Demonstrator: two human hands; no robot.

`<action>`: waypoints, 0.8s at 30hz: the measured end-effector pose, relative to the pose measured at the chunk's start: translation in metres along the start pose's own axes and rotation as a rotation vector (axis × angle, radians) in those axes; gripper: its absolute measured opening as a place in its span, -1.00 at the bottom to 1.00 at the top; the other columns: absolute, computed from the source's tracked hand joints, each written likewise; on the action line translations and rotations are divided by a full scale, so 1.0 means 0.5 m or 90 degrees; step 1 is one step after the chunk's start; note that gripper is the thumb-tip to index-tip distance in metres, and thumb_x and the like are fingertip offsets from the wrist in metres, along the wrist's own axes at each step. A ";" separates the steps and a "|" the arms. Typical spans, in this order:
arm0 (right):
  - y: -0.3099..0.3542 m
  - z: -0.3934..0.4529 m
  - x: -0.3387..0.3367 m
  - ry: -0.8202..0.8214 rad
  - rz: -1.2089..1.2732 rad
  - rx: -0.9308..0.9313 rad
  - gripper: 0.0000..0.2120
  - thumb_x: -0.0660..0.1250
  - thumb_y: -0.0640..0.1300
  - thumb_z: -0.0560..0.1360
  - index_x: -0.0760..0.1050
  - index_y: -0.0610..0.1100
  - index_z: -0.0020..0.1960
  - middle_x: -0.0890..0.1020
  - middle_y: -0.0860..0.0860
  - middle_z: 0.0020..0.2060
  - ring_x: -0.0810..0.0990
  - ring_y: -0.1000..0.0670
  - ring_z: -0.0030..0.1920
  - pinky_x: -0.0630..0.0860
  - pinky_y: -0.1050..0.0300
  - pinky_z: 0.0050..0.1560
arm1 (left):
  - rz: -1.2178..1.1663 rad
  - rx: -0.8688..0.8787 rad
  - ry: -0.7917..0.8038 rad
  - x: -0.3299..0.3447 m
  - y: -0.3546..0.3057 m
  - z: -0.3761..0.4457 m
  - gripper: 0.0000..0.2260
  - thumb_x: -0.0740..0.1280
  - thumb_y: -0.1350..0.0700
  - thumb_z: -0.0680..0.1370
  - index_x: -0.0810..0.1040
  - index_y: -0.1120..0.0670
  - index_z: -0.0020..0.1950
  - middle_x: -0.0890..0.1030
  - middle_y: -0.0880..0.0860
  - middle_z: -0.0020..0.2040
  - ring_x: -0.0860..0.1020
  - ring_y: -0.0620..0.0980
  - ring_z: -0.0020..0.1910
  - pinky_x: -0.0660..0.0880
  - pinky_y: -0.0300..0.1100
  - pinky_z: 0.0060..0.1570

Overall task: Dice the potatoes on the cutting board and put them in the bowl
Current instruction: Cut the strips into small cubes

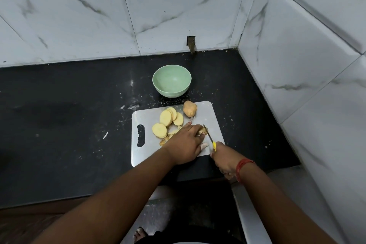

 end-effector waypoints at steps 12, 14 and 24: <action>0.009 -0.023 -0.003 0.003 0.020 -0.013 -0.94 0.12 -0.09 0.59 0.28 -0.07 -0.03 0.41 -0.12 -0.23 0.35 -0.02 -0.38 0.27 0.15 -0.41 | -0.051 -0.002 -0.011 -0.006 0.015 0.011 -0.42 -0.03 -0.17 0.69 0.66 0.13 0.27 0.50 0.14 0.25 0.48 0.15 0.17 0.39 0.05 0.34; 0.003 -0.030 -0.001 -0.015 -0.036 -0.022 -0.91 0.11 -0.08 0.62 0.26 -0.06 -0.05 0.39 -0.07 -0.24 0.35 -0.01 -0.33 0.29 0.14 -0.33 | -0.054 -0.011 -0.014 -0.010 0.012 0.009 -0.42 -0.04 -0.18 0.69 0.66 0.13 0.26 0.49 0.13 0.26 0.46 0.12 0.17 0.42 0.04 0.29; -0.005 -0.094 -0.019 -0.049 -0.186 -0.080 -0.81 0.17 -0.16 0.63 0.34 -0.19 0.21 0.55 -0.08 -0.04 0.55 -0.04 -0.04 0.44 0.13 -0.10 | -0.049 -0.022 -0.017 0.002 0.015 -0.011 -0.39 -0.09 -0.20 0.68 0.54 0.10 0.44 0.43 0.13 0.48 0.39 0.14 0.42 0.14 0.01 0.56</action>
Point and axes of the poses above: each hand's wrist, its own z-axis towards the middle knuckle, its own x-axis out of the palm, y = z × x, the point moved 9 cm from there along z, towards the middle knuckle
